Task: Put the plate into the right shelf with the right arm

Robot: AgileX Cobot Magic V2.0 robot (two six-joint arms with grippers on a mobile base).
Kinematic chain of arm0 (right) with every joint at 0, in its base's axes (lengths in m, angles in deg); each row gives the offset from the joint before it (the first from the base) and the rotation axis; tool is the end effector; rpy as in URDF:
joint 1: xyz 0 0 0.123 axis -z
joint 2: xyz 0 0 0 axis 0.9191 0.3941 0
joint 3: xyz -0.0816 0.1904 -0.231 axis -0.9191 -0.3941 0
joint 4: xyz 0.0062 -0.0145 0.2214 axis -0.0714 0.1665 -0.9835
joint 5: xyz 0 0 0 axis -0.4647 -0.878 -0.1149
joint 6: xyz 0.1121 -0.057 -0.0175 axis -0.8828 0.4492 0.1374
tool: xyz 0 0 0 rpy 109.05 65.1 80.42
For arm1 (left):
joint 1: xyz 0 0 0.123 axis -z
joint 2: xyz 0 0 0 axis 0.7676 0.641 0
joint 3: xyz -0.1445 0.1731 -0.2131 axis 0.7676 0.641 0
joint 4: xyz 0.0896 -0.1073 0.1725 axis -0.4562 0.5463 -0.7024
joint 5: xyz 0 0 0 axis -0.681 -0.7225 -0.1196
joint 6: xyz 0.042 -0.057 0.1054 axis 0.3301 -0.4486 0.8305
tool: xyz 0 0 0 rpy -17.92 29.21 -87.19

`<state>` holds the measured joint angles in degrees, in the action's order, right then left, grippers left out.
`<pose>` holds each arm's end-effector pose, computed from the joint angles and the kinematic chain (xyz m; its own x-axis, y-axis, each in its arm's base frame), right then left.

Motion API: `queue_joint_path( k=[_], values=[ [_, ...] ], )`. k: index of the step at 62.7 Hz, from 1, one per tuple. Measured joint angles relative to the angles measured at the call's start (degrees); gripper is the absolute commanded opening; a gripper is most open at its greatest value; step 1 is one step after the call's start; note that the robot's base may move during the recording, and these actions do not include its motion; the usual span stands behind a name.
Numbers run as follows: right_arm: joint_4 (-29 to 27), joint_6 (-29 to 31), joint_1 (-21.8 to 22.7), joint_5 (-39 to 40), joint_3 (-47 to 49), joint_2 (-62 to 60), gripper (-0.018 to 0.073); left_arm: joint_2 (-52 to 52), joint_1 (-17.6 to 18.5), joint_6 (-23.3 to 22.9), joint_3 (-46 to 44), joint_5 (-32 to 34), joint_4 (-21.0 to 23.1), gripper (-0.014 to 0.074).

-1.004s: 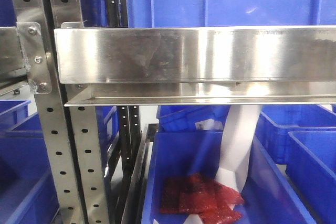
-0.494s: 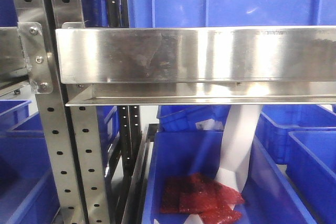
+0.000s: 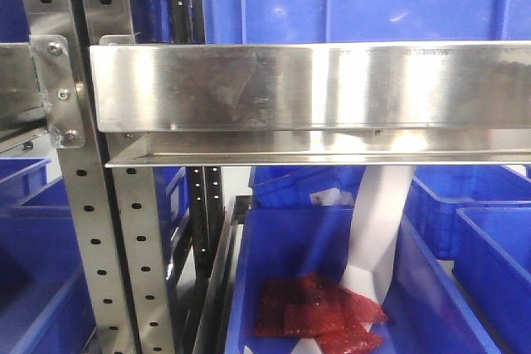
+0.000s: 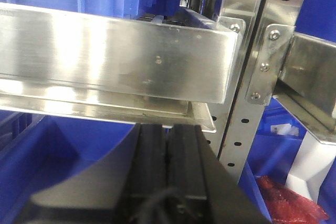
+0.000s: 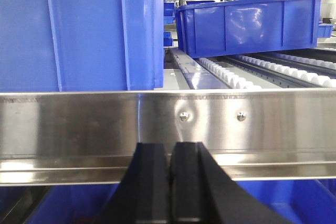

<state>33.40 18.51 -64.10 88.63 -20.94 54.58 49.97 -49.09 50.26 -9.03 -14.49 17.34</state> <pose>0.0368 -0.0014 0.2042 0.0527 0.0758 -0.9957 0.0407 0.9961 0.0780 0.0374 -0.0014 0.1993 0.0172 0.0237 -0.9996 0.0242 0.9994 0.0241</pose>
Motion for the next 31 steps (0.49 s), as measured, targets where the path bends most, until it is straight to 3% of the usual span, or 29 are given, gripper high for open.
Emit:
queue_joint_path(
  k=[31],
  values=[
    [0.1, 0.0, 0.0, 0.0, 0.0, 0.0, 0.0054, 0.0, 0.0, 0.0, 0.0, 0.0, 0.0, -0.0128]
  ],
)
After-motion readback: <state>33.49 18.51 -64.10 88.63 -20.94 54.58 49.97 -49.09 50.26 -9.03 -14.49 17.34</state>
